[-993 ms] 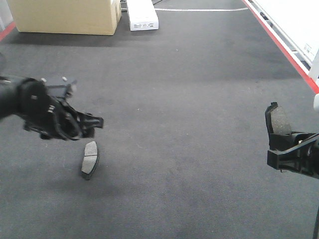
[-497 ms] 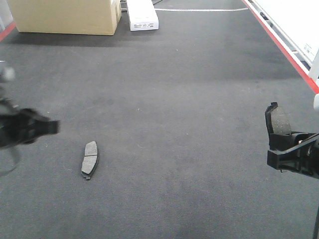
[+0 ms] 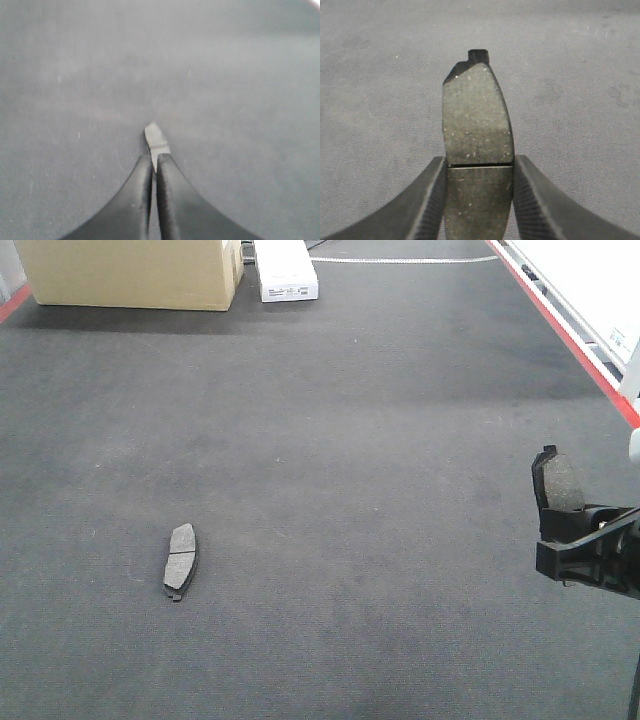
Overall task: Move and align brake pads A on conveyor
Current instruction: 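Open the left gripper and lift it away from the pad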
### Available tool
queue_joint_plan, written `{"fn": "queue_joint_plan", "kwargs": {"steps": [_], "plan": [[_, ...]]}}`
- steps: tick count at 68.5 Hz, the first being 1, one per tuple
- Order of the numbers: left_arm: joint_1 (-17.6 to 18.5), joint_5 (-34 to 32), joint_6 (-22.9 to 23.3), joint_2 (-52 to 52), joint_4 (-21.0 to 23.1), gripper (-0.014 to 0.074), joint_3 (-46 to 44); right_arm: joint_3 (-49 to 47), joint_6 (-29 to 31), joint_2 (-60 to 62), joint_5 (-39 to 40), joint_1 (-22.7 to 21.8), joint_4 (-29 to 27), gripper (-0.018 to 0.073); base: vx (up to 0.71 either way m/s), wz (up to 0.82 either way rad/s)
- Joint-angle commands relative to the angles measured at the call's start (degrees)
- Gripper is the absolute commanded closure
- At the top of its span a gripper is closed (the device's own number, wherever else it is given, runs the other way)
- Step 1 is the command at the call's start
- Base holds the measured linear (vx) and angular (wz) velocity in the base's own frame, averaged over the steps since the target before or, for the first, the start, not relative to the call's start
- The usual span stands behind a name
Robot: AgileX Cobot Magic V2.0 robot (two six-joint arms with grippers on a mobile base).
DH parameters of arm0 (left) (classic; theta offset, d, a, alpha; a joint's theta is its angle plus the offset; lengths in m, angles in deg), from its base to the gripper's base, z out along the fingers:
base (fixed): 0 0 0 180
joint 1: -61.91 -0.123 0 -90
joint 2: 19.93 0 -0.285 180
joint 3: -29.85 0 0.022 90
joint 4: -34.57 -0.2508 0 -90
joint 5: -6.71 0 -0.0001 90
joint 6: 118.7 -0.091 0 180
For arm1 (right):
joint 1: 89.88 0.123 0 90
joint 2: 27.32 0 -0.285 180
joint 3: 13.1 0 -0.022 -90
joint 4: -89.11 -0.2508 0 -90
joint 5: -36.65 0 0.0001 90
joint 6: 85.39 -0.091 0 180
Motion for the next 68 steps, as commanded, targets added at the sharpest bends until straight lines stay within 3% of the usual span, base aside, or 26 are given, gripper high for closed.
{"fn": "queue_joint_plan", "kwargs": {"steps": [1,18,68], "plan": [[0.23,-4.80,0.08,3.93,-0.26,0.0604,0.17,-1.81,0.24,0.57,5.17,-0.18,0.57,0.0463,0.00,0.00],[0.23,-5.22,0.08,10.23,-0.26,0.0604,2.26,-1.81,0.24,0.57,5.17,-0.18,0.57,0.0463,0.00,0.00],[0.23,-5.26,0.08,10.23,-0.26,0.0603,2.26,-1.81,0.24,0.57,5.17,-0.18,0.57,0.0463,0.00,0.00]]}}
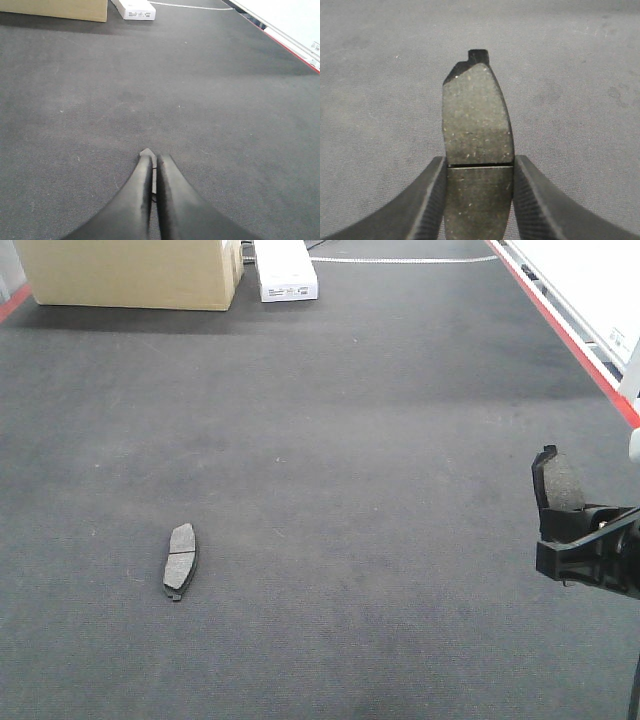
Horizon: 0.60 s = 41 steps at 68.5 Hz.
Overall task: Move and align brake pads A on conveyor
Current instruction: 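Open the left gripper and lift it away from the pad, then lower the right gripper and set its brake pad on the belt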
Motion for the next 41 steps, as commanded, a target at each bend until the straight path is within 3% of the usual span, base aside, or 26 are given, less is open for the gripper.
{"fn": "queue_joint_plan", "kwargs": {"steps": [1,41], "plan": [[0.23,-4.35,0.13,-0.33,-0.21,0.0603,-1.51,-1.81,0.24,0.57,5.17,-0.18,0.57,0.0463,0.00,0.00],[0.23,-4.35,0.13,-0.33,-0.21,0.0603,-1.51,-1.95,0.24,0.33,5.87,-0.18,0.04,0.0463,0.00,0.00]]}}
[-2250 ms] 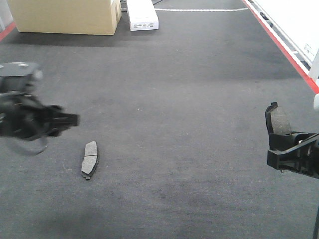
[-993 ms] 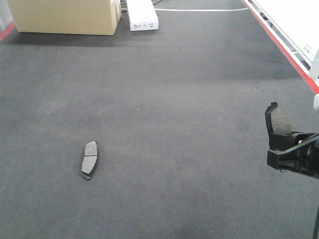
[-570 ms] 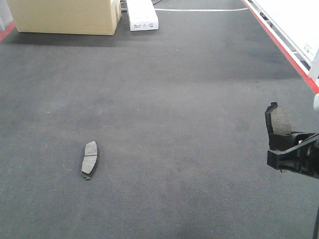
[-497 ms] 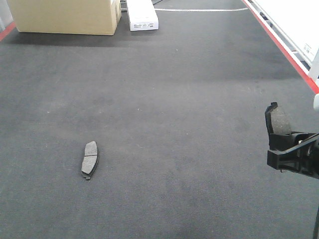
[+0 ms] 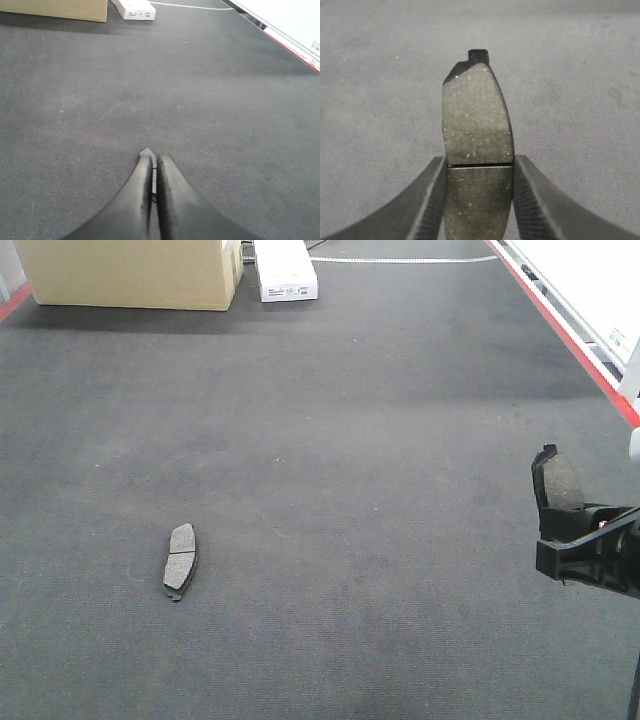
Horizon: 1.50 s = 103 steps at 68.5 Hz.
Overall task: Move and align brake pads A on conveyor
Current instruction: 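Lower the right gripper and set its brake pad on the belt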
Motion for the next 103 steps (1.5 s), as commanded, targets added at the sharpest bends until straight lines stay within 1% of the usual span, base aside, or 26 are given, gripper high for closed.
{"fn": "queue_joint_plan", "kwargs": {"steps": [1,13,25,40,52,67,81,103], "plan": [[0.23,-4.35,0.13,-0.33,-0.21,0.0603,-1.51,-2.01,0.16,0.19,5.28,-0.18,0.06,0.0463,0.00,0.00],[0.23,-4.35,0.13,-0.33,-0.21,0.0603,-1.51,-5.40,-0.15,-5.85,2.18,-0.18,-2.90,0.0463,0.00,0.00],[0.23,-4.35,0.13,-0.33,-0.21,0.0603,-1.51,-10.34,-0.15,-16.08,0.51,-0.18,-2.90,0.0463,0.00,0.00],[0.23,-4.35,0.13,-0.33,-0.21,0.0603,-1.51,-17.31,-0.09,-28.60,0.34,-0.18,-2.90,0.0461,0.00,0.00],[0.23,-4.35,0.13,-0.33,-0.21,0.0603,-1.51,-23.70,0.31,-38.90,-2.54,-0.13,-2.78,0.0459,0.00,0.00],[0.23,-4.35,0.13,-0.33,-0.21,0.0603,-1.51,-30.53,0.31,-48.72,-3.46,-0.13,-2.60,0.0458,0.00,0.00],[0.23,-4.35,0.13,-0.33,-0.21,0.0603,-1.51,-33.92,0.31,-54.36,-4.11,-0.13,-2.60,0.0454,0.00,0.00],[0.23,-4.35,0.13,-0.33,-0.21,0.0603,-1.51,-34.06,0.31,-57.96,-4.31,-0.13,-2.65,0.0442,0.00,0.00]]}}
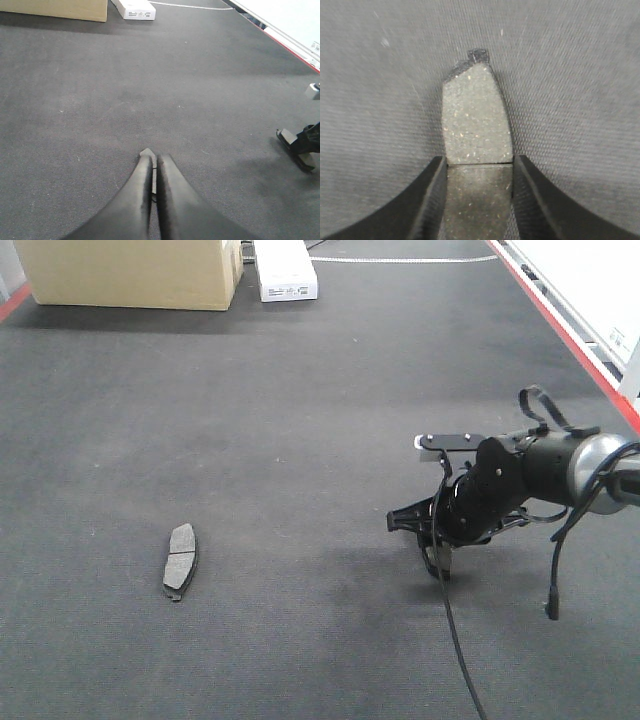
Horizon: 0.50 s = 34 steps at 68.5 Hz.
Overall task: Move and align brake pads A on conveyor
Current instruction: 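Lower the right gripper and set its brake pad on the belt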
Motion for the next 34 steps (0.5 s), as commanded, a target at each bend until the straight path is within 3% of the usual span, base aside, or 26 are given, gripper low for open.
{"fn": "queue_joint_plan", "kwargs": {"steps": [1,11,26,34], "plan": [[0.23,-4.35,0.13,-0.33,-0.21,0.0603,-1.51,-1.92,0.37,2.40,2.37,-0.13,0.37,0.0440,0.00,0.00],[0.23,-4.35,0.13,-0.33,-0.21,0.0603,-1.51,-1.92,0.37,2.40,2.06,-0.13,0.37,0.0385,0.00,0.00],[0.23,-4.35,0.13,-0.33,-0.21,0.0603,-1.51,-1.92,-0.25,2.40,0.61,-0.13,0.37,0.0197,0.00,0.00],[0.23,-4.35,0.13,-0.33,-0.21,0.0603,-1.51,-1.92,-0.52,3.20,-0.36,-0.13,-0.42,0.0145,0.00,0.00]]}}
